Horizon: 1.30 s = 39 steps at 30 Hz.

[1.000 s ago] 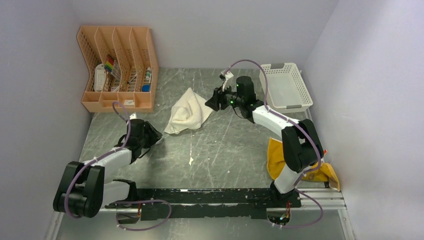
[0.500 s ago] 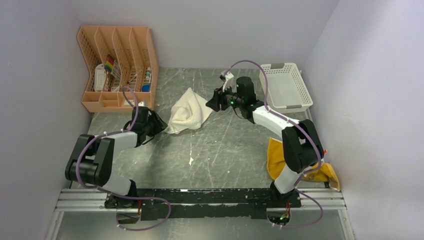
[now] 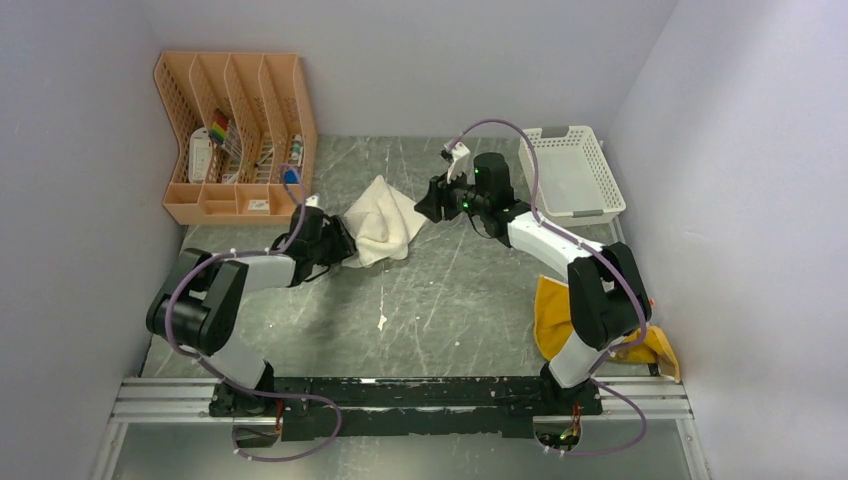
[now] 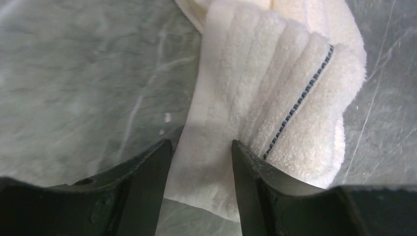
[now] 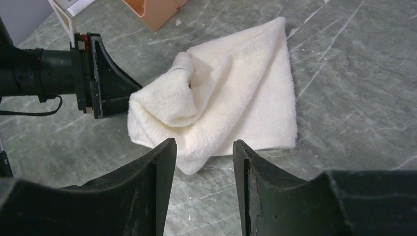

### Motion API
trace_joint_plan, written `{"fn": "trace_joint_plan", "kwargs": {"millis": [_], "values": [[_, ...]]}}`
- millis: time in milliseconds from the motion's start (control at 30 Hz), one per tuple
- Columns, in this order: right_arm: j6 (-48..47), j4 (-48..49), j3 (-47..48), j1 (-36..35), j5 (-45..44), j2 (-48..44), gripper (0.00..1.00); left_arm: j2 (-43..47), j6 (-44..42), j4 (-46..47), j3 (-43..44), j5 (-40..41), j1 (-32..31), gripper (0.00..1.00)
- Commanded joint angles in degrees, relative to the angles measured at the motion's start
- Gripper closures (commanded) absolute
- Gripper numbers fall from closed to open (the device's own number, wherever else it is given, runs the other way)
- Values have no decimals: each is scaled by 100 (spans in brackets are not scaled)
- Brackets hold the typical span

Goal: Roll the towels
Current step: Flatten out the towel at the center of the board.

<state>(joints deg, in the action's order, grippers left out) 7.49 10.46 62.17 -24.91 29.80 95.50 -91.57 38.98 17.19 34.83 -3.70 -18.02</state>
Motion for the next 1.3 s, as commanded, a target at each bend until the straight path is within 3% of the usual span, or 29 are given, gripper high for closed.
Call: {"fn": "trace_joint_plan", "kwargs": {"millis": [0, 33, 67, 100, 267, 433, 567, 767, 900, 967, 1067, 1267], "values": [[-158, -190, 64, 3, -294, -207, 53, -689, -263, -1226, -44, 306, -324, 42], [-176, -230, 82, 3, -355, -205, 53, -782, -286, -1204, -50, 263, -337, 52], [-184, -277, 100, -1, -421, -191, 53, -867, -285, -1169, -70, 225, -342, 82], [-185, -299, 110, 3, -474, -171, 53, -905, -267, -1137, -102, 225, -342, 92], [-186, -444, 173, 4, -728, -64, 52, -392, -422, -1925, 262, 787, -334, 93], [-87, -411, 227, 27, -993, -105, 53, 540, -930, -3302, 1923, 1707, -307, 93], [44, -409, 235, 145, -1251, -297, 53, 440, -1702, -4340, 4314, 2065, -307, 93], [253, -394, 84, 280, -1468, -818, 52, -782, -2586, -5657, 8339, 2452, -322, 93], [266, -429, -64, 289, -1569, -1255, 52, -1445, -2914, -5742, 10868, 1806, -699, 93], [277, -427, -142, 288, -1657, -1496, 52, -1027, -3060, -4948, 10722, 1089, -1121, 93], [309, -352, -261, 290, -1565, -1687, 52, -116, -3150, -3134, 9216, 123, -1750, 93], [374, -43, -641, 240, -1036, -1782, 38, 11, -3511, -3210, 9281, 739, -2379, 93]]}}
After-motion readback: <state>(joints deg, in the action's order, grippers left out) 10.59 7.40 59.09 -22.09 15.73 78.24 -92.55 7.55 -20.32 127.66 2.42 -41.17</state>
